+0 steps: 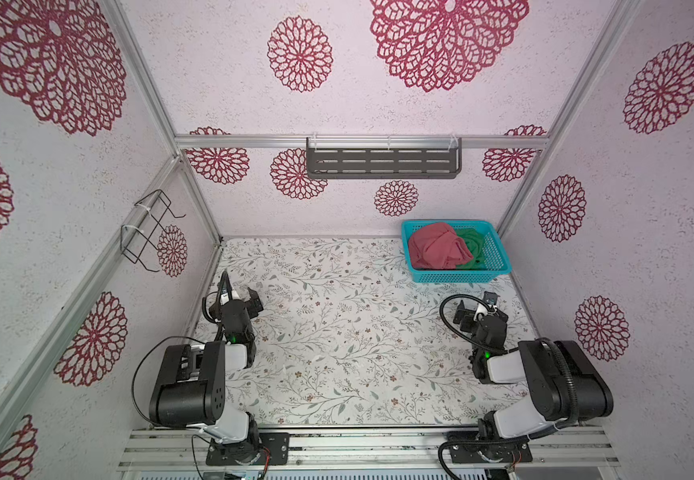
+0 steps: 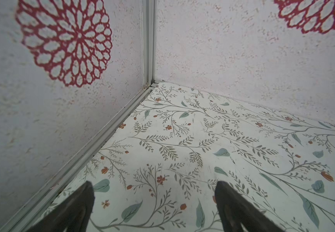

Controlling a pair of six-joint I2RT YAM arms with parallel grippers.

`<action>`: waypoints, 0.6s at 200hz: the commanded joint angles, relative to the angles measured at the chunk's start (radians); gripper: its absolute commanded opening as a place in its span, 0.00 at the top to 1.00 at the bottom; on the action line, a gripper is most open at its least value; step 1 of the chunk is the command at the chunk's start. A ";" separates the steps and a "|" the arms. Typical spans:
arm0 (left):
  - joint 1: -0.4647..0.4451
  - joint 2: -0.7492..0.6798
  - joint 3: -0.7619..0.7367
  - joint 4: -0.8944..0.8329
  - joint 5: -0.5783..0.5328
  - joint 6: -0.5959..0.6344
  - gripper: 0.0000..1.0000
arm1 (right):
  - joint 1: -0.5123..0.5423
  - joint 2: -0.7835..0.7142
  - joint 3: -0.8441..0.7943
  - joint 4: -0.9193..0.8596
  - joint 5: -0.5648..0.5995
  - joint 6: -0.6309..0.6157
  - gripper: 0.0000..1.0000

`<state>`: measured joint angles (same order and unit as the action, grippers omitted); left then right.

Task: Fold and stack the tank tops

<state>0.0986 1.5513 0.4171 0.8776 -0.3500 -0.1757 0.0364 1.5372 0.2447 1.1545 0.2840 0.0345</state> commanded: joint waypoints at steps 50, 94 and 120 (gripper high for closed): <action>-0.001 0.003 -0.006 0.021 0.000 0.017 0.03 | 0.001 -0.003 0.010 0.040 0.001 -0.004 0.01; 0.000 0.003 -0.002 0.017 0.003 0.016 0.03 | -0.001 -0.002 0.014 0.036 0.000 -0.002 0.01; 0.002 0.004 0.005 0.005 0.008 0.015 0.03 | -0.001 0.000 0.019 0.028 -0.004 0.003 0.01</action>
<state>0.0986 1.5513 0.4171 0.8772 -0.3496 -0.1757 0.0364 1.5372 0.2447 1.1545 0.2840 0.0345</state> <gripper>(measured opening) 0.974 0.989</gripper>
